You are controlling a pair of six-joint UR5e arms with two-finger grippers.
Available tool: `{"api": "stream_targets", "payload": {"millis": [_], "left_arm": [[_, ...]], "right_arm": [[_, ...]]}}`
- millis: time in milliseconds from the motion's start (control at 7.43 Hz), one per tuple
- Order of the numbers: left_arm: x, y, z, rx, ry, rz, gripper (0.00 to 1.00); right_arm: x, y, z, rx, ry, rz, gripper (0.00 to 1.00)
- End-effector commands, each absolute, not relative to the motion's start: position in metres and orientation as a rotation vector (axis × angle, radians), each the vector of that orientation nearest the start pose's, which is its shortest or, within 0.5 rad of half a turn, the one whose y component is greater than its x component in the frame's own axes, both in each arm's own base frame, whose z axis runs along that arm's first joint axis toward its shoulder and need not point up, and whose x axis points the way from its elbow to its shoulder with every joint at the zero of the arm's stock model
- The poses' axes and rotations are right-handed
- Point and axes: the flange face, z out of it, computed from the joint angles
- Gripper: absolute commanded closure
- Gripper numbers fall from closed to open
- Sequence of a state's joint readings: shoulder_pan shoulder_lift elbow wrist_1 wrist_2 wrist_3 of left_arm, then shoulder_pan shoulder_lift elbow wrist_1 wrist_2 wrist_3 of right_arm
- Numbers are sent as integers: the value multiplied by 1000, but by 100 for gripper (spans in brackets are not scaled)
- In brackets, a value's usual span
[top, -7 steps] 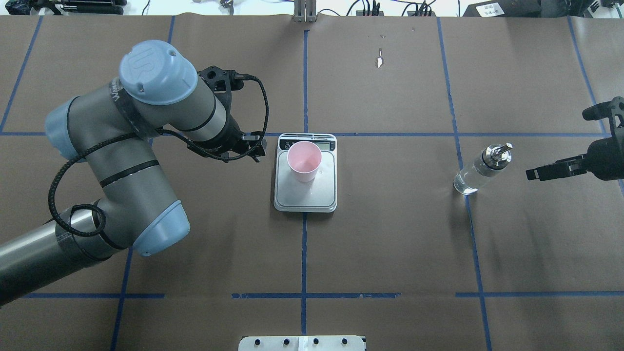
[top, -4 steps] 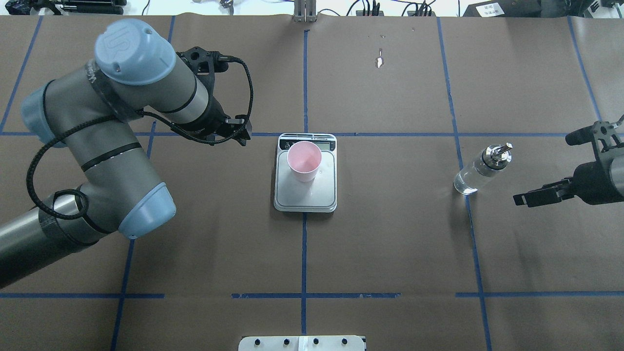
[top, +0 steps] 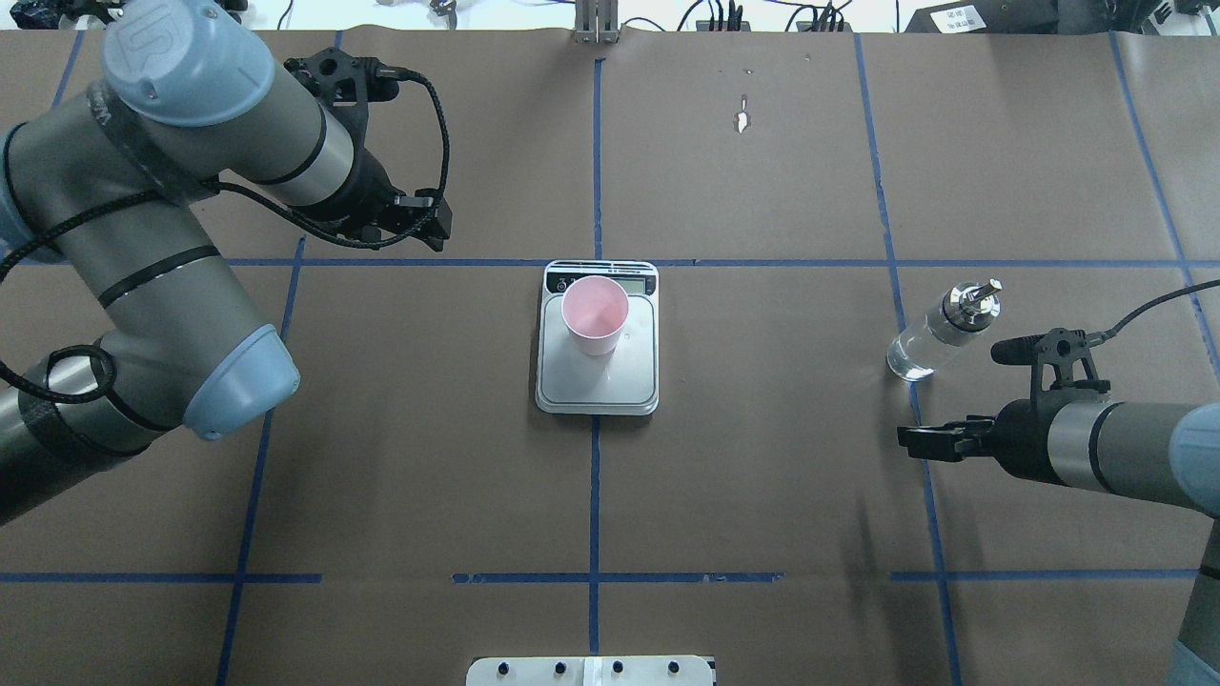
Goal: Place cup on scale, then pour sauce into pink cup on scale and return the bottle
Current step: 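Open the left gripper and lift away while the right gripper reaches toward the bottle, then grasp the glass sauce bottle with the right gripper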
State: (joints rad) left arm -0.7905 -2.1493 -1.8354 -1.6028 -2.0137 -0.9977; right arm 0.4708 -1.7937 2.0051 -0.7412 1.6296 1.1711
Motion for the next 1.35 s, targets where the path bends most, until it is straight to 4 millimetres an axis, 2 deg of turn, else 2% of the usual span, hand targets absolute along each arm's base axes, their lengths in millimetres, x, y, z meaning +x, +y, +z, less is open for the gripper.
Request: {"api": "stream_targets", "payload": {"millis": [0, 135, 269, 404, 807, 1211], "left_arm": [[349, -506, 221, 228, 920, -32, 28], [344, -500, 216, 238, 930, -29, 28], [344, -500, 214, 239, 933, -28, 27], [342, -498, 213, 242, 935, -28, 27], [339, -496, 212, 245, 939, -28, 26], [337, -493, 210, 249, 942, -26, 23]], "right_arm": [[-324, -313, 463, 493, -908, 216, 0], [-327, -316, 467, 573, -846, 308, 0], [-337, -308, 467, 637, -810, 343, 0], [-347, -300, 473, 669, -786, 332, 0], [-359, -290, 490, 815, -703, 349, 0], [-373, -287, 483, 914, -694, 378, 0]]}}
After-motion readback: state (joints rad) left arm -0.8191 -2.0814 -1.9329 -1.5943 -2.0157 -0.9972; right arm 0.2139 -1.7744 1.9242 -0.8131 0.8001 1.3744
